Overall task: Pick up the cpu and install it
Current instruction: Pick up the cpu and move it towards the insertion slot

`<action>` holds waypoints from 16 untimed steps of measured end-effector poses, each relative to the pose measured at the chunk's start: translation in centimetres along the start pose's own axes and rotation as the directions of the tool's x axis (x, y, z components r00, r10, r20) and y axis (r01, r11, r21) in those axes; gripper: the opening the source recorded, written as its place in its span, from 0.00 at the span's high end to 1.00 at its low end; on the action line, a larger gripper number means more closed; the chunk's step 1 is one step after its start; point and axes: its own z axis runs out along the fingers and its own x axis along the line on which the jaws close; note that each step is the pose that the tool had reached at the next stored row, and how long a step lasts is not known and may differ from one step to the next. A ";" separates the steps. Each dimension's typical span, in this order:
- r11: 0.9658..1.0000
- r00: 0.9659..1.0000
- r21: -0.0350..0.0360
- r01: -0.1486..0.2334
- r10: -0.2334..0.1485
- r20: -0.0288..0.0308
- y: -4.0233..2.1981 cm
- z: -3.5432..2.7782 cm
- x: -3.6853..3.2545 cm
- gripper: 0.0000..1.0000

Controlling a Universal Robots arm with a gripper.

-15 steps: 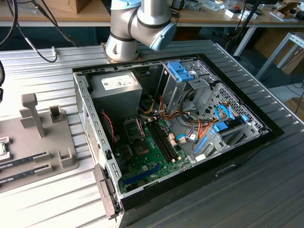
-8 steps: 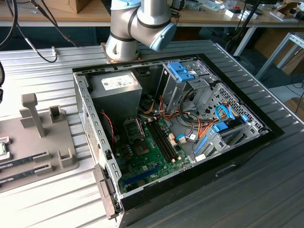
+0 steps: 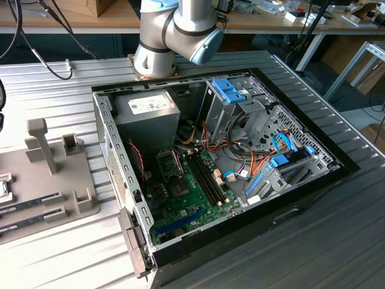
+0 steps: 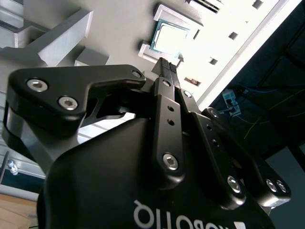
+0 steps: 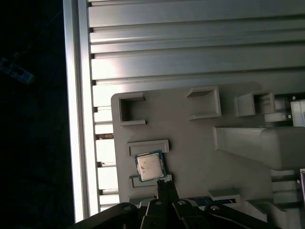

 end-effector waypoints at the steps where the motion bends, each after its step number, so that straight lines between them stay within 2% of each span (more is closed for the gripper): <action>1: 1.000 1.000 0.000 0.000 0.000 0.000 0.00 0.01 0.01 0.89; 7: 1.000 1.000 0.000 0.000 0.000 0.000 -0.02 0.34 0.15 0.89; 16: 1.000 1.000 0.000 0.000 0.000 0.000 -0.04 0.49 0.24 0.89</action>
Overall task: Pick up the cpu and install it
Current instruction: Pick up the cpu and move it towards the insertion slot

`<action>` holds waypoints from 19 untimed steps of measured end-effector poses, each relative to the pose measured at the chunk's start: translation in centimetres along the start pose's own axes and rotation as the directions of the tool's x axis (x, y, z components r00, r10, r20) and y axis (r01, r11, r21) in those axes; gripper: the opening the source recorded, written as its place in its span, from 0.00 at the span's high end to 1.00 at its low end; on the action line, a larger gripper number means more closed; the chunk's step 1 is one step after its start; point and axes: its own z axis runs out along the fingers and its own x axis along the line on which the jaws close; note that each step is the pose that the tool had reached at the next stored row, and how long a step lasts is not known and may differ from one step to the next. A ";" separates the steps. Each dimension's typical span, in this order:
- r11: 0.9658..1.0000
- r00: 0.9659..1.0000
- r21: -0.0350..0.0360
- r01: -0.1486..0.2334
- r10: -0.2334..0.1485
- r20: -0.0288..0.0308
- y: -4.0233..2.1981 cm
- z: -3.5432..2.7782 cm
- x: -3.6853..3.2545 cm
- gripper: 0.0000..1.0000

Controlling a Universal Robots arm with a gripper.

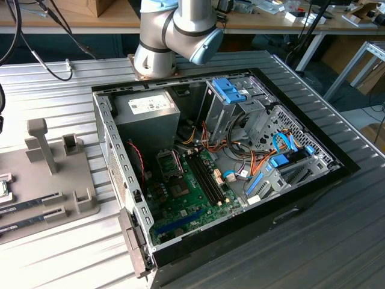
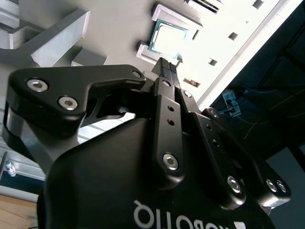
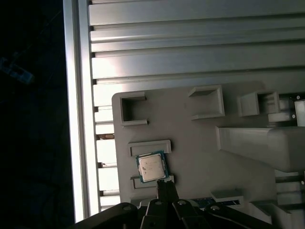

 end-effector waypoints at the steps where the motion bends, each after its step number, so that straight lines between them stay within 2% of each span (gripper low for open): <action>1: 1.000 1.000 0.000 0.000 0.000 0.000 0.00 0.01 0.01 0.89; 19: 1.000 1.000 0.000 0.000 0.000 0.000 -0.04 0.42 0.29 0.89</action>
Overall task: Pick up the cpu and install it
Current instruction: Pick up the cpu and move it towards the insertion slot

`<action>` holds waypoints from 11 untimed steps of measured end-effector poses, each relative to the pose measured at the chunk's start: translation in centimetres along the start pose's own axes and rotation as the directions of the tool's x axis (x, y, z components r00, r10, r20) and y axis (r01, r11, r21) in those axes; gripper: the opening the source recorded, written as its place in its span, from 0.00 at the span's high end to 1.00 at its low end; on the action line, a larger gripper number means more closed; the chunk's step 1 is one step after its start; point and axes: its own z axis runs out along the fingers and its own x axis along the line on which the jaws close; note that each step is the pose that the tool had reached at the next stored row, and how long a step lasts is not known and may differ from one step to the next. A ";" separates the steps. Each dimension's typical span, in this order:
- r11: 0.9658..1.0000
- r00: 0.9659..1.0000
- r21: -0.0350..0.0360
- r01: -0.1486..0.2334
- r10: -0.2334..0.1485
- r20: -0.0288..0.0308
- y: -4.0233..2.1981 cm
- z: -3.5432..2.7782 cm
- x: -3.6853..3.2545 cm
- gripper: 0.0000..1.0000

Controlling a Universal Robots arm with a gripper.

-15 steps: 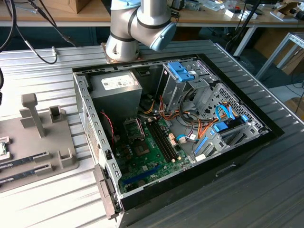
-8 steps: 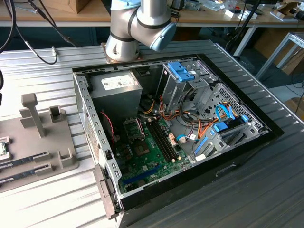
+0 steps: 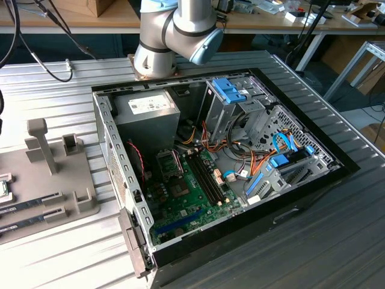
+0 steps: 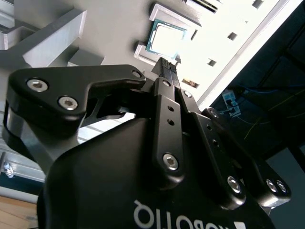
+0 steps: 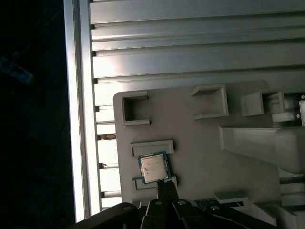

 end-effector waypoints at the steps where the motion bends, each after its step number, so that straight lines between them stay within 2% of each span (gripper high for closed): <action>1: 1.000 1.000 0.000 0.000 0.000 0.000 0.00 0.01 0.01 0.89; 11: 1.000 1.000 0.000 0.000 0.000 0.000 -0.01 0.17 0.09 0.89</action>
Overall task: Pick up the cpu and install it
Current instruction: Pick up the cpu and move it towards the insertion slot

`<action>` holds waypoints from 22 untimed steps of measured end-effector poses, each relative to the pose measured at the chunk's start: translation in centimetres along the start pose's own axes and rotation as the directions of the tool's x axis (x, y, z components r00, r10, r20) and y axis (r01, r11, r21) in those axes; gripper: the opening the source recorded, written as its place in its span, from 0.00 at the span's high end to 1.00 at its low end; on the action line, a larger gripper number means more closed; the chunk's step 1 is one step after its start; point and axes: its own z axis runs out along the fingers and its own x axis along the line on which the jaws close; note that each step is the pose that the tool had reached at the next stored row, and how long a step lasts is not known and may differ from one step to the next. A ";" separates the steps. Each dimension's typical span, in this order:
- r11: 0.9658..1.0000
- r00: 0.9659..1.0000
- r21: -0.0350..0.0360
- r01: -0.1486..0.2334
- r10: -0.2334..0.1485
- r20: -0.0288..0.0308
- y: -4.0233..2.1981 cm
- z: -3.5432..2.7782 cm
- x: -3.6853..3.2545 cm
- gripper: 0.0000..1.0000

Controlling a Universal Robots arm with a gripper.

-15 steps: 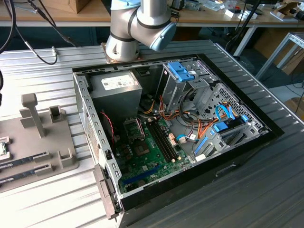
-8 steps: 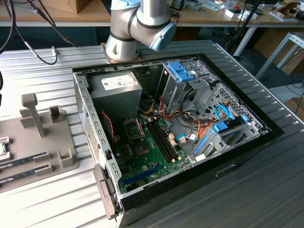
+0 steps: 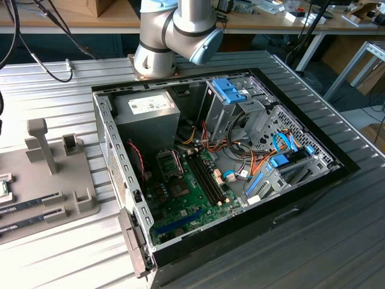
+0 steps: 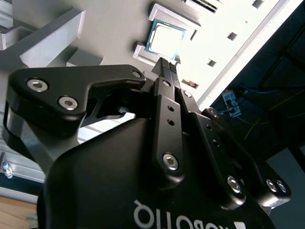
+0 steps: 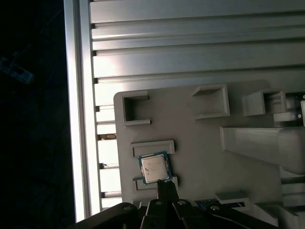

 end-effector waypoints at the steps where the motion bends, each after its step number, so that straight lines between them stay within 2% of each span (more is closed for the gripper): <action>1: 1.000 1.000 0.000 0.000 0.000 0.000 0.00 0.02 0.01 0.89; 10: 1.000 1.000 0.000 0.000 0.000 0.000 -0.02 0.23 0.08 0.89; 15: 1.000 1.000 0.000 0.000 0.000 0.000 -0.05 0.32 0.40 0.89; 22: 1.000 1.000 0.000 0.000 0.000 0.000 0.10 1.04 0.44 0.89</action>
